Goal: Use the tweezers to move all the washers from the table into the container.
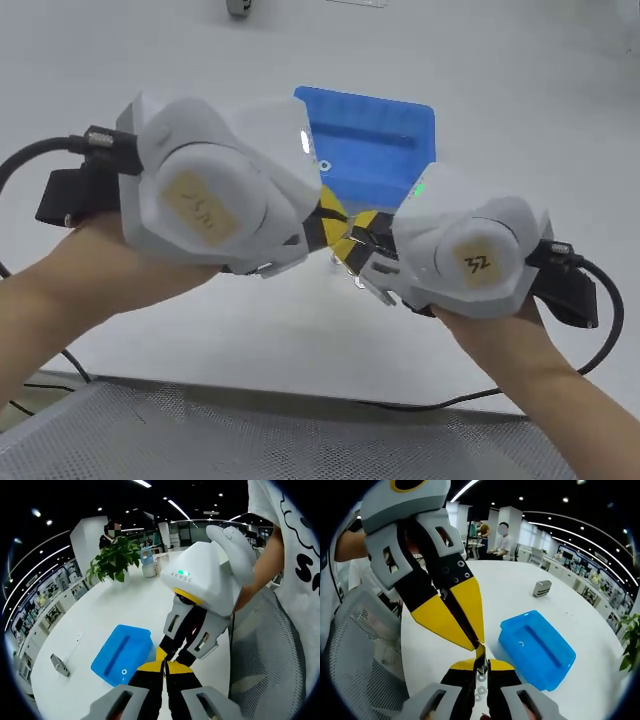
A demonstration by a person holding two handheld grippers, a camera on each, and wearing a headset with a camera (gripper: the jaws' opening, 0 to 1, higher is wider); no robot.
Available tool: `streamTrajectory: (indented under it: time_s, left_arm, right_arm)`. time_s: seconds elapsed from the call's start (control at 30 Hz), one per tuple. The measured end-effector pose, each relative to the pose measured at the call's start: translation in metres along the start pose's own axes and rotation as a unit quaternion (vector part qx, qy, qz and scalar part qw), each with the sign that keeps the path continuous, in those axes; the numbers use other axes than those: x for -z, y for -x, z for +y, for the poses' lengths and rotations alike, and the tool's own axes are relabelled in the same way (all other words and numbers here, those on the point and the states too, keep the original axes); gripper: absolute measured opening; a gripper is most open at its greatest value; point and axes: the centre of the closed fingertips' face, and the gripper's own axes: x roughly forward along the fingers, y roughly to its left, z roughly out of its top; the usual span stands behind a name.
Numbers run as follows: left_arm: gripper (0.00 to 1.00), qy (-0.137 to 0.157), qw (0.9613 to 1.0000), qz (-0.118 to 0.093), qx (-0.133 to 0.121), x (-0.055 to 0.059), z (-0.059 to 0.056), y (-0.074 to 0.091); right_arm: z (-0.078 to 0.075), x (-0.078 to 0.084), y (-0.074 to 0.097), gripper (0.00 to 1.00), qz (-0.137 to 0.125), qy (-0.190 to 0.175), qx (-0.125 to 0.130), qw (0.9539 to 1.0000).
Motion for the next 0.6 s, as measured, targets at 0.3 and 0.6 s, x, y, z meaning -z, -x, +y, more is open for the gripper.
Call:
streamTrajectory:
  time_s: [0.3,0.6]
  left_arm:
    - [0.00,-0.017,0.9996,-0.013,-0.019,-0.016,0.012,0.008]
    - [0.00,-0.030,0.9970,-0.036,-0.061,-0.033,0.036,0.013]
  right_arm:
    - [-0.014,-0.017,0.010,0.03,-0.012,0.015,0.018,0.9997]
    - [-0.039,-0.040,0.016,0.03,-0.034,0.023,0.046,0.9981]
